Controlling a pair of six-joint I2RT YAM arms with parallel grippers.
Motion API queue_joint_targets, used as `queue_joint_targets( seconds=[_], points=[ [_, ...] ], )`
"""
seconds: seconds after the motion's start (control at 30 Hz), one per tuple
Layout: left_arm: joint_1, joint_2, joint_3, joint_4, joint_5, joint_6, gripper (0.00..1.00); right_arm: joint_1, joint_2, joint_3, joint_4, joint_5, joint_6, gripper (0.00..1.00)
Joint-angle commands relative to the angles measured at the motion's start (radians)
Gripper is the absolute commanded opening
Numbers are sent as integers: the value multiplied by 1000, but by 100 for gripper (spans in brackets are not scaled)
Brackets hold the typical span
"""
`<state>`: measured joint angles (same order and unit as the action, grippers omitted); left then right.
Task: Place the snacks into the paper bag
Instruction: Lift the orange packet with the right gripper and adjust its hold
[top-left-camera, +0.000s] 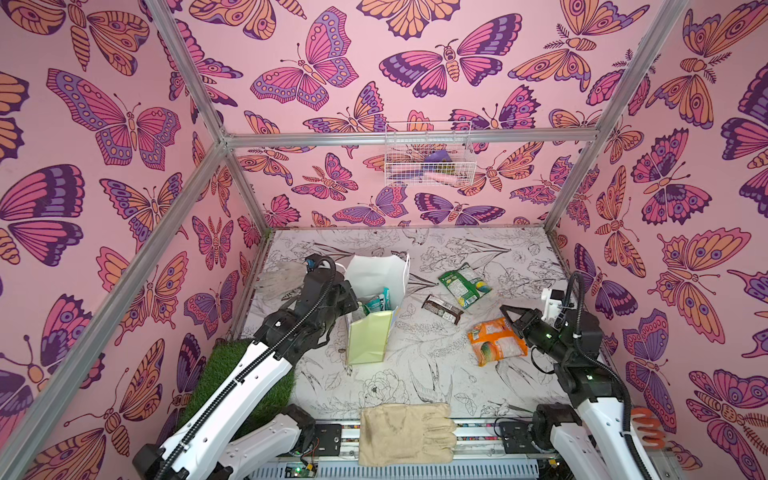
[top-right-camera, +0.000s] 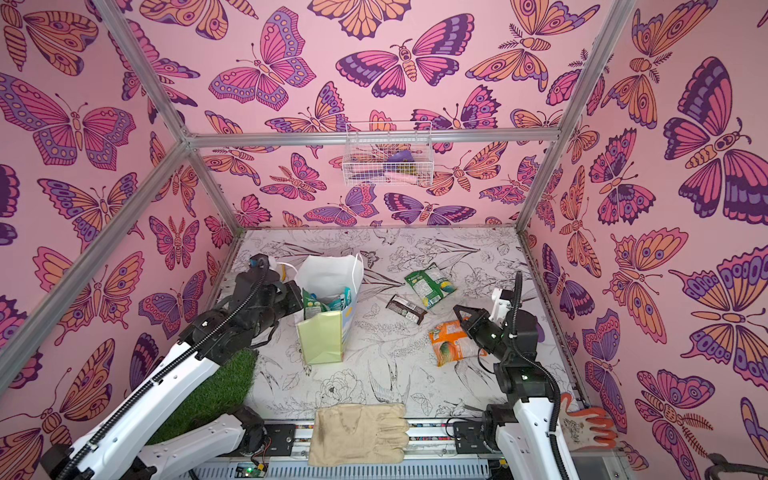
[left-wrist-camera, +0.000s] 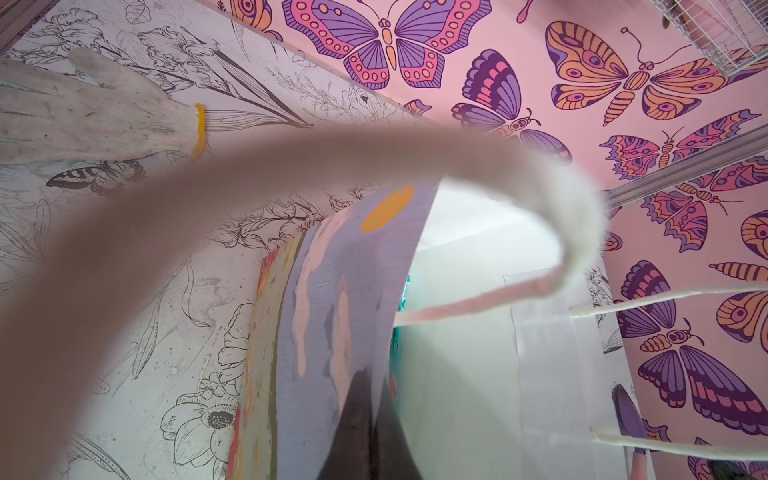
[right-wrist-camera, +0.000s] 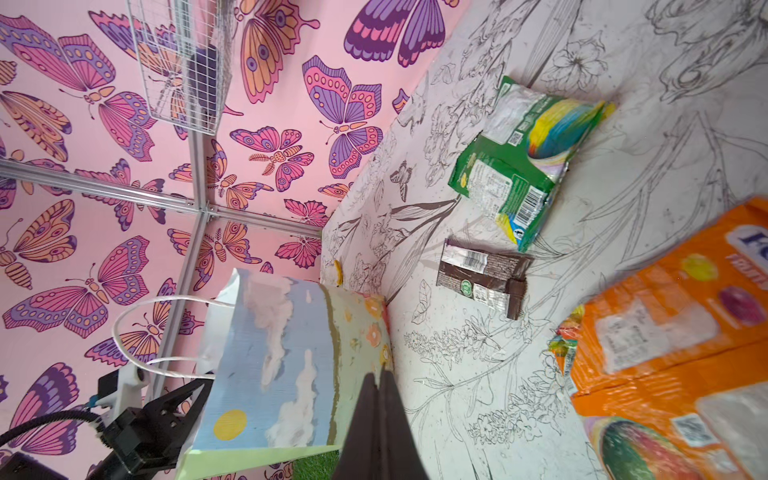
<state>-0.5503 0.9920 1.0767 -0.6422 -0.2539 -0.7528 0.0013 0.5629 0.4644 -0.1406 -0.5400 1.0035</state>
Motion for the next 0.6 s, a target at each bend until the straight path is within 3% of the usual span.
queue_joint_targets(
  seconds=[0.0, 0.1, 0.13, 0.2, 0.23, 0.27, 0.3, 0.43, 0.57],
  points=[
    [0, 11, 17, 15, 14, -2, 0, -1, -1, 42, -27, -11, -30, 0],
    [-1, 12, 16, 16, 16, -2, 0, -1, 1, 51, -89, 32, -59, 0],
    [-2, 11, 15, 16, 16, -1, 0, -1, 4, 53, -122, 53, -68, 8],
    [-1, 8, 13, 16, 15, 0, 0, -1, 17, 53, -185, 112, -76, 37],
    [-2, 7, 11, 17, 15, 0, 0, -1, 30, 53, -222, 143, -78, 63],
    [-2, 6, 9, 16, 15, 0, 0, -1, 42, 50, -240, 155, -84, 80],
    [-2, 4, 8, 16, 14, 0, 0, -1, 56, 45, -244, 152, -82, 87],
    [-2, -1, 3, 16, 12, 1, 0, -1, 102, -24, -197, 118, -5, 100],
    [-1, -1, -1, 16, 13, 1, 0, -1, 146, -110, -148, 91, 95, 99]
  ],
)
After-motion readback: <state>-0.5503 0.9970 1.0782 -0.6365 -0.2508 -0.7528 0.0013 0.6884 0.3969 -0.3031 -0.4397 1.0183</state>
